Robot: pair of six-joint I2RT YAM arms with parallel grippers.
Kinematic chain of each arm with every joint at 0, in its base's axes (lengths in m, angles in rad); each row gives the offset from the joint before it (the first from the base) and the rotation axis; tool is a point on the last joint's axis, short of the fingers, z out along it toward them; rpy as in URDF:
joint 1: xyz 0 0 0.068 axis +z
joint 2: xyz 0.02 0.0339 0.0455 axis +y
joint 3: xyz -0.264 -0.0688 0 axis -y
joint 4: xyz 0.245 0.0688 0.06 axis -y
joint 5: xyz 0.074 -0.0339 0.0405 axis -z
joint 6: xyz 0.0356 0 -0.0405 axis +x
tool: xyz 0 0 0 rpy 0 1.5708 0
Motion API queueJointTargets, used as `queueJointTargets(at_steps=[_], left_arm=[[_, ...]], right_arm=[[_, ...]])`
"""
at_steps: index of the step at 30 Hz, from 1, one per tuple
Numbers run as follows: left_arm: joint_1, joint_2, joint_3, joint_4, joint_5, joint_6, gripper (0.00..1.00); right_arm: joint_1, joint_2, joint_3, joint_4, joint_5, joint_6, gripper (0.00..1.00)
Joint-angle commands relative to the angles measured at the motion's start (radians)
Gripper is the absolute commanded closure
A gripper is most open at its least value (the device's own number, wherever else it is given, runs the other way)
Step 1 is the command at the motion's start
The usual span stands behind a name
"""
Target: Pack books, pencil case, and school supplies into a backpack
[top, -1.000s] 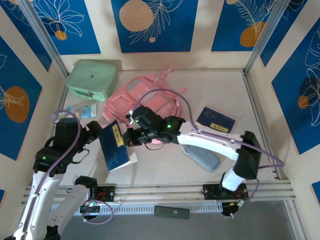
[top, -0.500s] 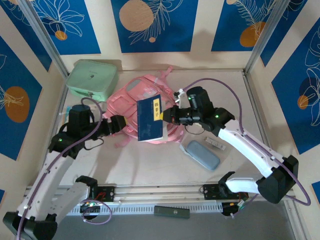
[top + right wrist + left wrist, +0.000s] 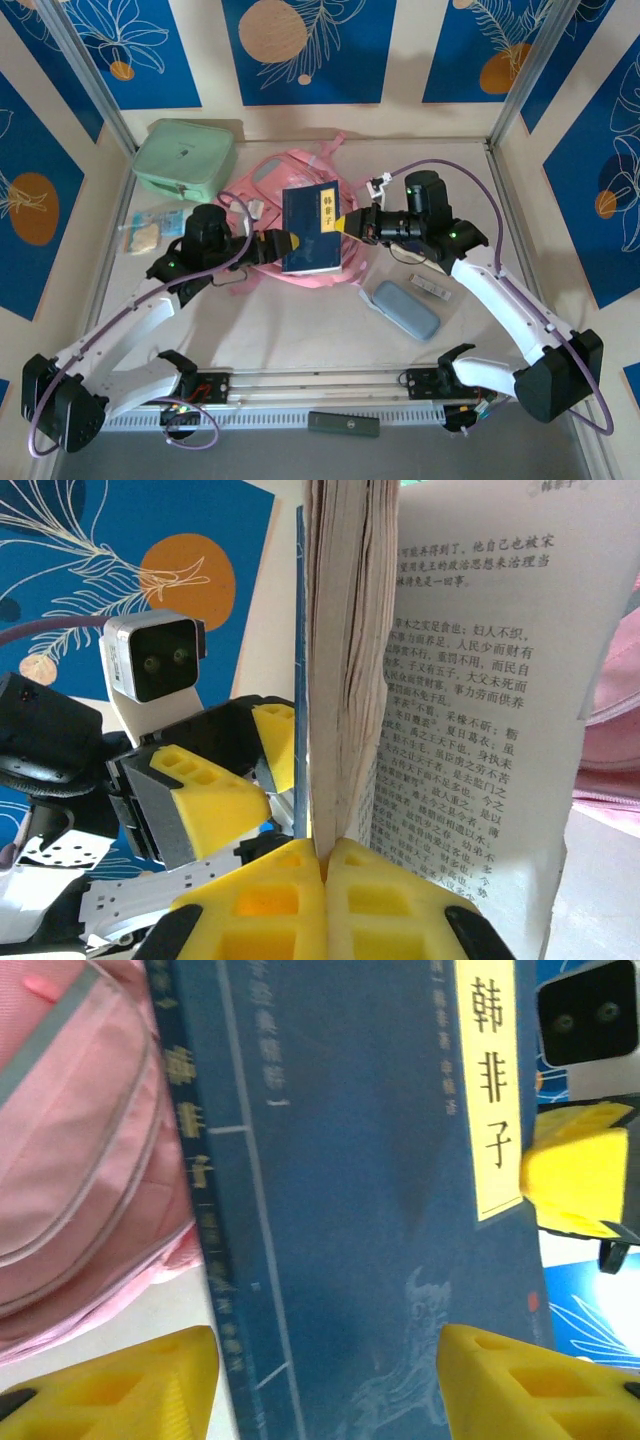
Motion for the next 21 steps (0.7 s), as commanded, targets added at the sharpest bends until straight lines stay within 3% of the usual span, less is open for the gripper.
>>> queueJointTargets(at_steps=[1, 12, 19, 21], left_arm=[[-0.028, 0.032, 0.02, 0.054, 0.016, -0.008, 0.43], [-0.053, 0.021, 0.017, 0.114, -0.001, -0.028, 0.78], [-0.052, 0.024, 0.04, 0.12, -0.022, -0.048, 0.95], [-0.053, 0.026, 0.058, 0.1, -0.043, -0.05, 1.0]], right_arm=[[-0.014, -0.025, -0.006, 0.066, -0.066, 0.02, 1.0], [-0.073, -0.01, -0.058, 0.068, -0.077, -0.003, 1.0], [-0.079, 0.001, -0.056, 0.039, -0.074, -0.03, 1.0], [-0.086, -0.001, -0.047, 0.001, -0.054, -0.048, 0.93]])
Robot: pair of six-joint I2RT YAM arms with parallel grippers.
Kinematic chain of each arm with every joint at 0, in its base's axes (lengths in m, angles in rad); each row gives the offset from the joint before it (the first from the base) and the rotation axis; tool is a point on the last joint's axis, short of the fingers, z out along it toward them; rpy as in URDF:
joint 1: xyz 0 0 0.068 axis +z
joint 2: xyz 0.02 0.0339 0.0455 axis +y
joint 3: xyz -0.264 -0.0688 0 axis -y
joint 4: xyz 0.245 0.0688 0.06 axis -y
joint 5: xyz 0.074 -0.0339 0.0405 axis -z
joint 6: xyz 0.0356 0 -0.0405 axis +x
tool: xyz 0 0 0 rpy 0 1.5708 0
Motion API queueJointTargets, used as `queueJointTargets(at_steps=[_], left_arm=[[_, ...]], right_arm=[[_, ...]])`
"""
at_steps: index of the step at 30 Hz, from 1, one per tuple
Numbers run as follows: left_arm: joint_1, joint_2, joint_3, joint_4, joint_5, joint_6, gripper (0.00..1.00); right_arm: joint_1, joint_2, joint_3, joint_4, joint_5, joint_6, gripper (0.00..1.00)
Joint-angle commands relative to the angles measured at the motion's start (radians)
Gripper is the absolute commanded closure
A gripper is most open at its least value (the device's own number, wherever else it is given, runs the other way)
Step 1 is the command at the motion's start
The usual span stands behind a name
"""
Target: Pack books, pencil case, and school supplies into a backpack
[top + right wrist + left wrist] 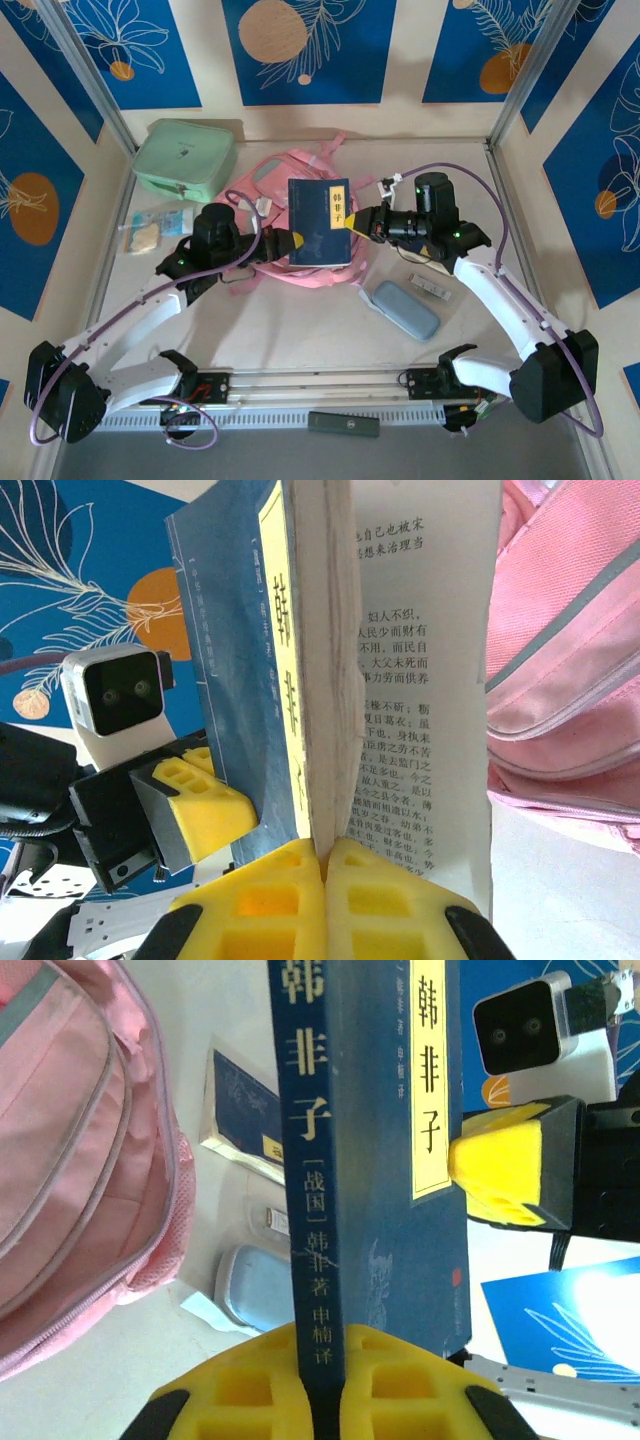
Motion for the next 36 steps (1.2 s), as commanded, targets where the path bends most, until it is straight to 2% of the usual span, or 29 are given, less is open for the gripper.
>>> queueJointTargets(at_steps=[1, 5, 6, 10, 15, 17, 20, 23, 28, 36], left_arm=[[-0.014, -0.012, 0.058, 0.021, -0.026, -0.003, 1.0], [-0.013, 0.0, 0.079, 0.069, -0.037, -0.048, 1.0], [-0.013, 0.005, 0.086, 0.082, -0.039, -0.063, 1.0], [-0.016, 0.022, 0.092, 0.175, -0.043, -0.146, 1.0], [-0.048, 0.046, 0.079, 0.296, -0.065, -0.216, 1.0], [-0.06, 0.066, 0.075, 0.355, -0.078, -0.243, 1.0], [-0.076, 0.104, 0.074, 0.417, -0.077, -0.281, 1.0], [-0.084, 0.12, 0.075, 0.424, -0.073, -0.283, 1.0], [-0.084, 0.09, 0.074, 0.314, -0.115, -0.233, 1.0], [-0.083, 0.084, 0.058, 0.273, -0.124, -0.225, 1.0]], right_arm=[[-0.01, -0.006, 0.013, -0.047, -0.016, -0.046, 0.88], [-0.042, -0.034, -0.007, -0.089, -0.013, -0.046, 0.45], [-0.053, -0.04, -0.015, -0.098, -0.024, -0.041, 0.38], [-0.082, -0.081, -0.073, -0.08, -0.08, -0.003, 0.2], [-0.056, -0.098, -0.166, 0.076, -0.163, 0.12, 0.04], [-0.042, -0.082, -0.176, 0.123, -0.173, 0.155, 0.02], [-0.016, -0.065, -0.206, 0.285, -0.214, 0.267, 0.01], [0.009, -0.064, -0.218, 0.412, -0.22, 0.327, 0.01], [0.016, -0.113, -0.16, 0.269, -0.1, 0.24, 0.04], [-0.003, -0.167, -0.176, 0.251, 0.016, 0.234, 0.17]])
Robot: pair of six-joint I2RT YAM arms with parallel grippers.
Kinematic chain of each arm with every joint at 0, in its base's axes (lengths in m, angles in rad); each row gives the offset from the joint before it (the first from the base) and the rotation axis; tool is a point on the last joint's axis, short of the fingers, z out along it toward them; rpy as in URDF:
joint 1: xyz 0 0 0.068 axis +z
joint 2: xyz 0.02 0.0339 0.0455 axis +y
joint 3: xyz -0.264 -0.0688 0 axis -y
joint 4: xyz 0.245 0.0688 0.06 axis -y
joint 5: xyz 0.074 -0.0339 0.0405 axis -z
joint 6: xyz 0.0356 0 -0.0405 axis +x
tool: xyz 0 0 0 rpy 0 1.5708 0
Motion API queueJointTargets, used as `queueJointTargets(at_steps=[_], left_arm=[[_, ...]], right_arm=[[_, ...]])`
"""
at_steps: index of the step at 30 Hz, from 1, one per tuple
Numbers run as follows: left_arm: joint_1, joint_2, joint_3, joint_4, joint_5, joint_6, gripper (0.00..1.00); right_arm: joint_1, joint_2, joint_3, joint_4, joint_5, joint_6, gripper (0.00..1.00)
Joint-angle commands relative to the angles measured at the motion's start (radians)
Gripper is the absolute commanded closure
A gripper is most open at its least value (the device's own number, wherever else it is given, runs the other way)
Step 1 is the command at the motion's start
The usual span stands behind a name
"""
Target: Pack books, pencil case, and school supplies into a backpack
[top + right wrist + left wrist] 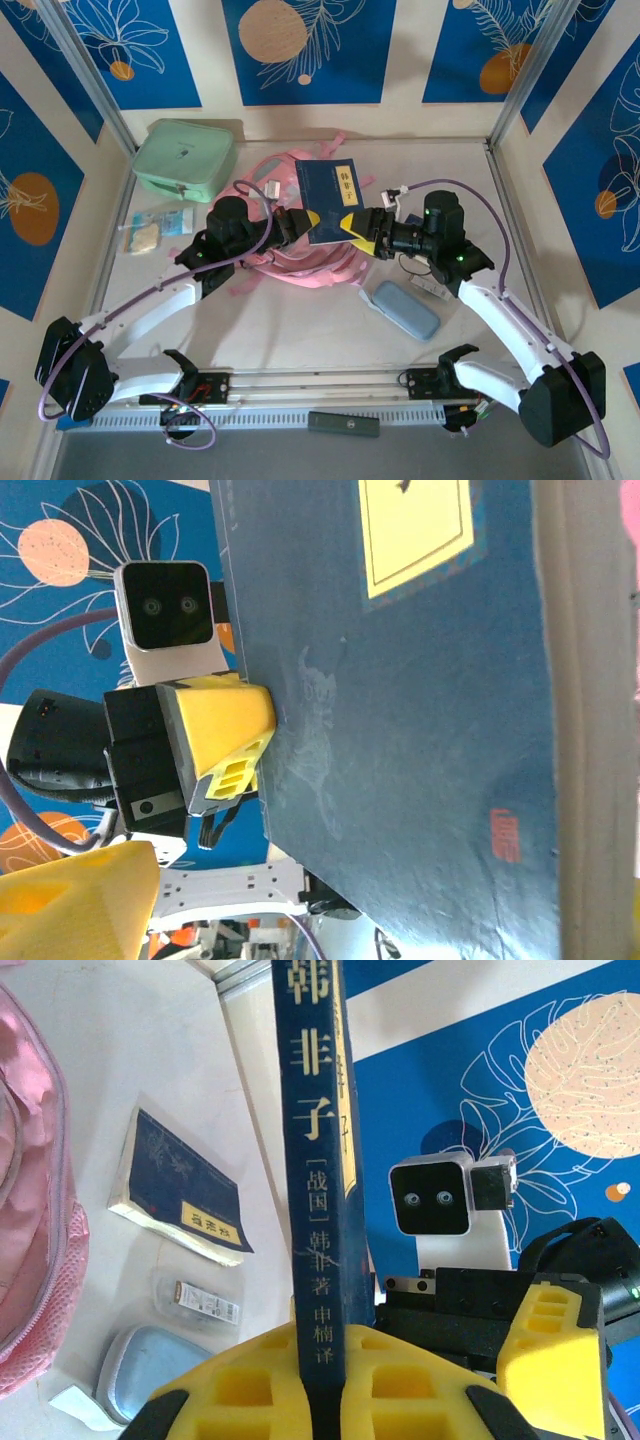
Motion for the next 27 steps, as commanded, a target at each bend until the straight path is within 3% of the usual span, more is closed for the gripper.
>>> queueJointTargets(at_steps=[1, 6, 14, 27], left_arm=[[-0.009, -0.033, 0.015, -0.009, -0.014, 0.039, 1.0], [-0.011, -0.03, 0.018, -0.016, -0.008, 0.042, 1.0], [-0.027, -0.028, 0.017, -0.018, -0.013, 0.042, 1.0], [-0.029, -0.019, 0.027, -0.079, -0.027, 0.081, 1.0]], right_arm=[[-0.009, -0.045, 0.006, -0.018, 0.089, -0.019, 0.18], [-0.004, -0.066, 0.008, -0.016, 0.124, -0.045, 0.29], [0.007, -0.026, 0.028, -0.045, 0.172, -0.092, 0.58], [0.003, -0.056, 0.057, -0.119, 0.207, -0.142, 0.95]])
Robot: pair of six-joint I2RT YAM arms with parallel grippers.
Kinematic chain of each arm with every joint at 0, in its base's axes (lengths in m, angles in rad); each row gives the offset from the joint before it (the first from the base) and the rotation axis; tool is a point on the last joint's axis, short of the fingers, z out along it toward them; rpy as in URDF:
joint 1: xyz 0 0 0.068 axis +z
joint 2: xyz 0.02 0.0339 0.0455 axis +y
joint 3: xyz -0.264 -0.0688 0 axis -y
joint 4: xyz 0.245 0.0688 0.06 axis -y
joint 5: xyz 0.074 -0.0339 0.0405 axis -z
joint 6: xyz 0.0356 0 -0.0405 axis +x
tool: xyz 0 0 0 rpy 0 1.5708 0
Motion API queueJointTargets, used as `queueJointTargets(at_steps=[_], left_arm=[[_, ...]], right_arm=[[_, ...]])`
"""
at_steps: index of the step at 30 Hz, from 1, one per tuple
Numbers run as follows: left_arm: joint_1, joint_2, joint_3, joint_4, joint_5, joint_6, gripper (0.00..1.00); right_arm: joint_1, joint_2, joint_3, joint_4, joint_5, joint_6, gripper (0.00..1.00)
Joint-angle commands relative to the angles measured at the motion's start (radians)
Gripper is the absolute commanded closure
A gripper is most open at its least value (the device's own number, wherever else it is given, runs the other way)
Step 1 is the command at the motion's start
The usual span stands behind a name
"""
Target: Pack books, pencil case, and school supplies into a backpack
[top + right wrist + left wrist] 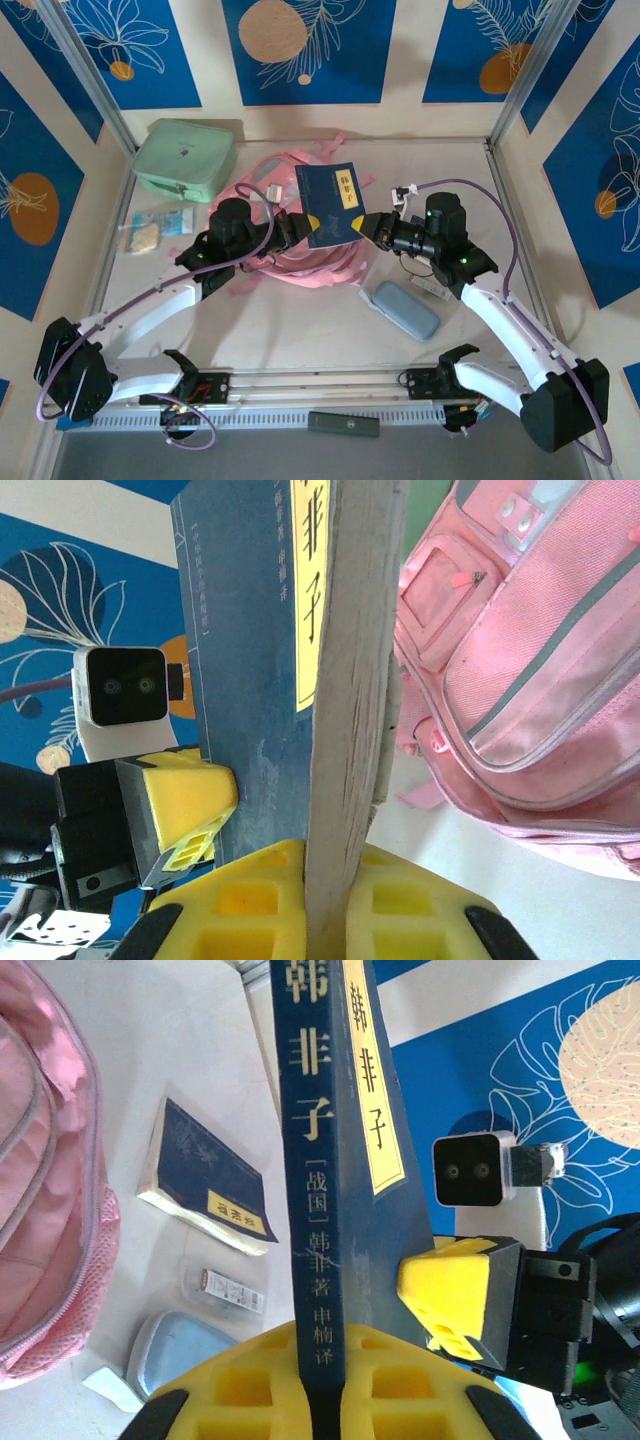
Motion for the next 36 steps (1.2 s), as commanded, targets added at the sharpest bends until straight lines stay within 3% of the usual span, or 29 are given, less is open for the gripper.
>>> queueJointTargets(at_steps=[1, 3, 6, 10, 14, 17, 23, 31, 36], left_arm=[[-0.013, -0.013, 0.03, -0.015, 0.001, 0.043, 0.94], [-0.014, -0.017, 0.042, -0.051, -0.001, 0.079, 0.7], [-0.014, -0.028, 0.082, -0.21, -0.065, 0.214, 0.54], [-0.022, 0.014, 0.16, -0.46, -0.206, 0.415, 0.48], [-0.048, 0.135, 0.26, -0.584, -0.271, 0.611, 0.42], [-0.074, 0.232, 0.313, -0.599, -0.361, 0.767, 0.39], [-0.113, 0.434, 0.441, -0.617, -0.426, 0.982, 0.32], [-0.118, 0.673, 0.597, -0.604, -0.59, 0.988, 0.29], [-0.119, 0.765, 0.649, -0.576, -0.577, 0.967, 0.3]], right_arm=[[-0.001, -0.032, 0.059, -0.07, 0.031, -0.054, 0.97], [-0.007, -0.038, 0.08, -0.124, 0.028, -0.084, 0.99], [-0.031, -0.058, 0.127, -0.272, 0.064, -0.14, 1.0], [-0.101, -0.076, 0.167, -0.46, 0.094, -0.213, 1.0], [-0.2, -0.117, 0.147, -0.545, 0.094, -0.254, 1.0], [-0.292, -0.145, 0.11, -0.558, 0.051, -0.258, 1.0], [-0.413, -0.155, 0.064, -0.589, -0.006, -0.258, 1.0], [-0.441, -0.151, 0.035, -0.558, -0.058, -0.264, 1.0], [-0.454, -0.147, 0.034, -0.561, -0.063, -0.268, 1.0]])
